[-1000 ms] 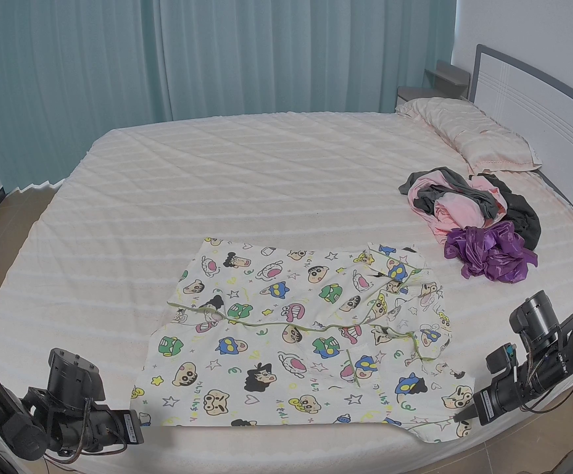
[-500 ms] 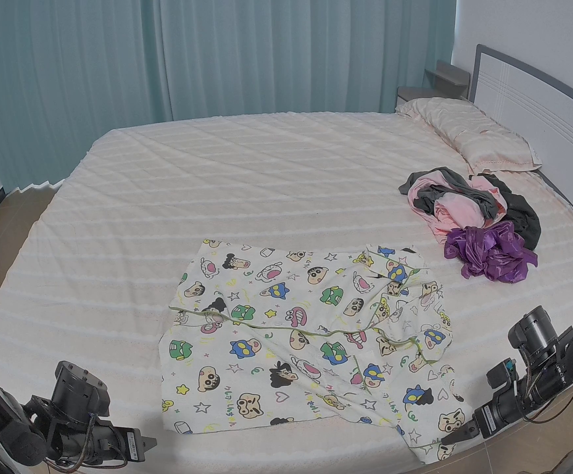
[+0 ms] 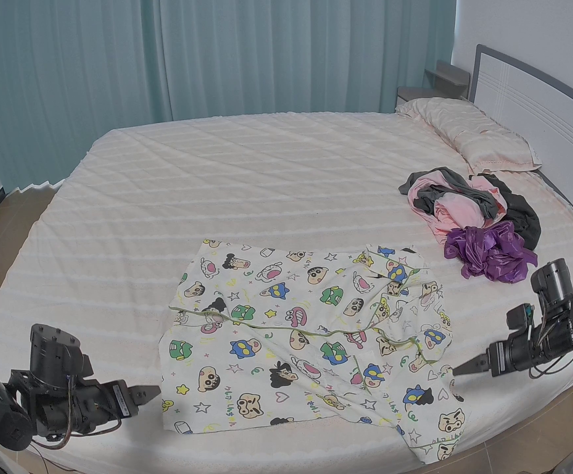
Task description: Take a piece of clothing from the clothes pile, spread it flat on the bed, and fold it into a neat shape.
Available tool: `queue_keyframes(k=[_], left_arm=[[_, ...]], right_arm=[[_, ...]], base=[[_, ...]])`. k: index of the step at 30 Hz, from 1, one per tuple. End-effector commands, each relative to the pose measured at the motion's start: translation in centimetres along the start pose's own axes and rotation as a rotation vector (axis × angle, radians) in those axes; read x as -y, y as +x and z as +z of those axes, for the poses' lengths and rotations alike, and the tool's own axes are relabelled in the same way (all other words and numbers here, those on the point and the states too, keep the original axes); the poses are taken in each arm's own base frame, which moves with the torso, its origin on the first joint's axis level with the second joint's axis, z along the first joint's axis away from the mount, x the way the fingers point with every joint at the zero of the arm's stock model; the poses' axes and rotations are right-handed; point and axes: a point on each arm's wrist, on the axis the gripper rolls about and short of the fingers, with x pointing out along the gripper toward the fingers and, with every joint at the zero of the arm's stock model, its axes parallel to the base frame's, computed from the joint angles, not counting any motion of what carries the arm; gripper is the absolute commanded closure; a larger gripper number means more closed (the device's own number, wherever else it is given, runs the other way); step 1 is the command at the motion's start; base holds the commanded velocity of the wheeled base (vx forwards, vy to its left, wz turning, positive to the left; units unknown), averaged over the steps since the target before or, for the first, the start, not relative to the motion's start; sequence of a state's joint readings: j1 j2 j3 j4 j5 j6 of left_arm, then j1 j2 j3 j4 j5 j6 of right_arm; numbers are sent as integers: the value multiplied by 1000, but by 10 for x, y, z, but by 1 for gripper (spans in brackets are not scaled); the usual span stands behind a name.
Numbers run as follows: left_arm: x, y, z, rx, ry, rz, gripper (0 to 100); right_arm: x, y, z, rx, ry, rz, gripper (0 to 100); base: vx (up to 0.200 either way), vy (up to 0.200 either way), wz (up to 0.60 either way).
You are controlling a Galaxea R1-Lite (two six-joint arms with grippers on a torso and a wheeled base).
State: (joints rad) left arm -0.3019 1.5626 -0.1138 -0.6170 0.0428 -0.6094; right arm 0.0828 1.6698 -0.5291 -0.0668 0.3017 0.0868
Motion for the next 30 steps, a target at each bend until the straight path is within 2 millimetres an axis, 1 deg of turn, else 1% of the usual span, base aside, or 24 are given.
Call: queue_keyframes(k=[1, 2, 7, 10, 14, 18, 20, 22, 25, 30], left_arm=[[13, 2, 20, 57, -86, -70, 0], [16, 6, 23, 39, -122, -87, 0], [20, 20, 28, 4, -168, -89, 0], [25, 35, 34, 12, -211, -102, 0], [22, 51, 30, 12, -245, -98, 0], [17, 56, 31, 32, -262, -89, 0], [16, 57, 32, 36, -267, -96, 0], [16, 57, 31, 31, -266, -95, 0], [15, 57, 30, 29, -266, -95, 0], [15, 57, 30, 28, -269, -94, 0]], right_arm=[[15, 17, 23, 50, 101, -12, 0], [20, 28, 30, 71, 135, -13, 0], [35, 60, 42, 106, 184, -18, 0], [45, 82, 52, 132, 200, -14, 0], [54, 101, 67, 192, 260, 5, 0], [56, 110, 73, 241, 313, 46, 0], [61, 120, 74, 272, 341, 73, 0], [66, 124, 74, 303, 350, 77, 0], [70, 128, 74, 323, 346, 95, 0], [73, 127, 75, 327, 340, 136, 0]], base=[[0, 0, 0], [0, 0, 0], [0, 0, 0], [0, 0, 0], [0, 0, 0], [0, 0, 0], [0, 0, 0], [0, 0, 0], [0, 0, 0], [0, 0, 0]])
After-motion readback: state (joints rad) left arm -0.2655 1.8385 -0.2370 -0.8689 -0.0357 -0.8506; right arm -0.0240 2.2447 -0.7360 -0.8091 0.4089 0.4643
